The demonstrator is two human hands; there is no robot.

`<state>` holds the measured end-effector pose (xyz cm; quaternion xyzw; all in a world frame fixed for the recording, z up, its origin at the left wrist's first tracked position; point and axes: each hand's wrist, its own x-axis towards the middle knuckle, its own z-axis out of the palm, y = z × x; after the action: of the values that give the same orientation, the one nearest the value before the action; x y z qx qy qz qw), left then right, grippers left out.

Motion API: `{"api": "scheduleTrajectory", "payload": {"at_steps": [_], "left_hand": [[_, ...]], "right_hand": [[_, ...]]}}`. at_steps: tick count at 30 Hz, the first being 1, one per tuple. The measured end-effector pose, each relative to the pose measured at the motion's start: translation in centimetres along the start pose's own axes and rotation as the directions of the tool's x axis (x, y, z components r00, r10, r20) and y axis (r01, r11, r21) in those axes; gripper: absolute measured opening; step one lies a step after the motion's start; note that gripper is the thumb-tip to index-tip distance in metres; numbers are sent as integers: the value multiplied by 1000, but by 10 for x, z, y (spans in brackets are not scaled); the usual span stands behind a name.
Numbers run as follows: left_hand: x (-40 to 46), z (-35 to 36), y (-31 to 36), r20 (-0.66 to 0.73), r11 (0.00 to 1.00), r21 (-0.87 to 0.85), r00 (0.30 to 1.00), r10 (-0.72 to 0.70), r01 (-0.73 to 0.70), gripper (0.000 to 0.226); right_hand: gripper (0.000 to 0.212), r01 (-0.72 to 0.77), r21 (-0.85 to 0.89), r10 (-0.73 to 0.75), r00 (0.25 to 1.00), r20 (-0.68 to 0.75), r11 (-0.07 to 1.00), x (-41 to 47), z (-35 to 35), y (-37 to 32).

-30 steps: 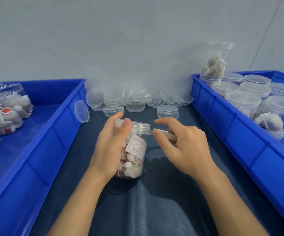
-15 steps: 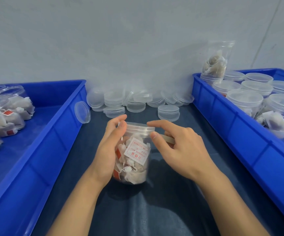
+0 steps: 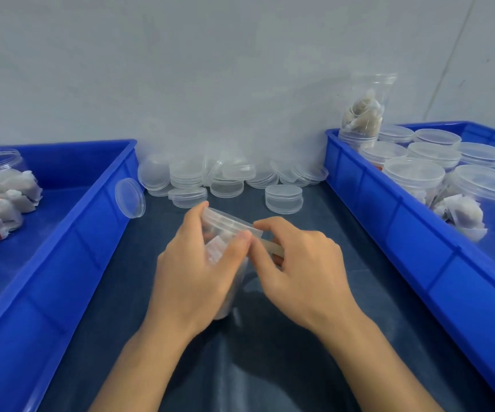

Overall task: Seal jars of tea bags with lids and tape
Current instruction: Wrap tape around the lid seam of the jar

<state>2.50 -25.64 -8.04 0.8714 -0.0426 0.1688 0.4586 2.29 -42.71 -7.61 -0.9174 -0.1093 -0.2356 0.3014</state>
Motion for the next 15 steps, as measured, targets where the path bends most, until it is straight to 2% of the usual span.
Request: {"api": "scheduleTrajectory", "payload": {"at_steps": [4,9,15], "left_hand": [[3,1,-3,-40,999,47,999,-18,20,85],[10,-2,-11,-28,979,-187,996,-89,82,79],[12,-2,-14,27,938,-330,995,-100,103,73]], "right_hand": [[49,28,56,-32,997,70,998,2,-4,0],[39,47,124,-56,996,74,991,7,-13,9],[45,94,22,-95,994,46,995,9,-15,18]]}}
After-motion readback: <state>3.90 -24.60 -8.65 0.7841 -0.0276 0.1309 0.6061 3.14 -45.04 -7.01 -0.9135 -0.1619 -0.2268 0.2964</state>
